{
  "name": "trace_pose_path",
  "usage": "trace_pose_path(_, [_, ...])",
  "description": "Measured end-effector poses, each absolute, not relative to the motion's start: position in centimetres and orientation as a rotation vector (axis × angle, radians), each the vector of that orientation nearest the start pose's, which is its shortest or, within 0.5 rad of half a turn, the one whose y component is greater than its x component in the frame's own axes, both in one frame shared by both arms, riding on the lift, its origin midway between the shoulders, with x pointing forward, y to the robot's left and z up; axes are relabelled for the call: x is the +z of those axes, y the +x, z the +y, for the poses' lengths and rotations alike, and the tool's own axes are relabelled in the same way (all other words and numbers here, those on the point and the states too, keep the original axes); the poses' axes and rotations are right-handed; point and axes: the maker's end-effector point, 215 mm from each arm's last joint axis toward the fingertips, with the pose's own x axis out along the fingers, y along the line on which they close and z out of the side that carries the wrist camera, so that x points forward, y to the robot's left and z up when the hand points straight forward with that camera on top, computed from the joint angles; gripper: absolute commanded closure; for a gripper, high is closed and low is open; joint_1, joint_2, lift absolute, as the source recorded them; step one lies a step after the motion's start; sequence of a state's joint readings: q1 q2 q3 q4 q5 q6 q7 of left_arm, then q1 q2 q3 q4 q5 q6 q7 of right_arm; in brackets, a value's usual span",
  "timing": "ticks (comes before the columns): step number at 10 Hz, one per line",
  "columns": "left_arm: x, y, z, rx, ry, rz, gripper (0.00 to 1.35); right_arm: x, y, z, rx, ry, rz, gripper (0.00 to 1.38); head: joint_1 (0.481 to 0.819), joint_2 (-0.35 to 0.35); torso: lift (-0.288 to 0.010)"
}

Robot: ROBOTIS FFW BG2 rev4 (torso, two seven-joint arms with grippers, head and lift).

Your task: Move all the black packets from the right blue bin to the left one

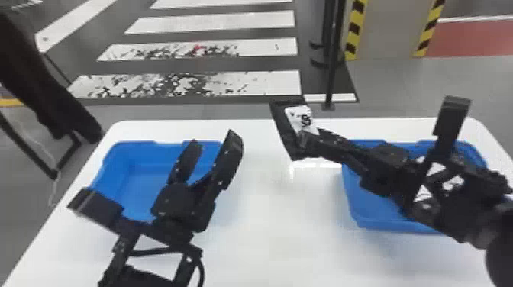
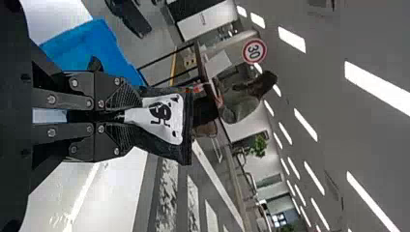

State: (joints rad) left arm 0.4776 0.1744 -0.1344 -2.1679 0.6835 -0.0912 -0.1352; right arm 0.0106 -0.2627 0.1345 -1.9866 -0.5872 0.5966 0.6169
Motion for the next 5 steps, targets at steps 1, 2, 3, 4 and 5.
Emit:
trace_pose_path(1, [-22.8, 43.7, 14.8, -0.358, -0.619, -0.149, 0.14, -26.6, 46.8, -1.6, 1.035, 0.352, 0.205, 1.08, 0.695, 0.160, -0.168])
trace_pose_path(2, [-22.5, 43.7, 14.2, -0.378, -0.628, -0.143, 0.14, -27.1, 45.9, 0.2, 1.075, 0.372, 0.220, 1.08, 0.695, 0.177, -0.168])
trace_pose_path(3, [-22.2, 43.7, 13.9, -0.387, -0.614, -0.145, 0.14, -27.0, 45.0, 1.6, 1.110, 0.384, 0.225, 1.08, 0.695, 0.195, -0.168])
trace_pose_path(4, [-22.2, 43.8, 13.8, -0.388, -0.576, -0.147, 0.14, -26.6, 44.3, 2.9, 1.141, 0.389, 0.222, 1.07, 0.695, 0.204, -0.168])
trace_pose_path(5, [-22.3, 43.9, 14.0, -0.381, -0.523, -0.146, 0.14, -26.2, 43.6, 4.0, 1.171, 0.395, 0.219, 1.07, 0.695, 0.225, -0.168])
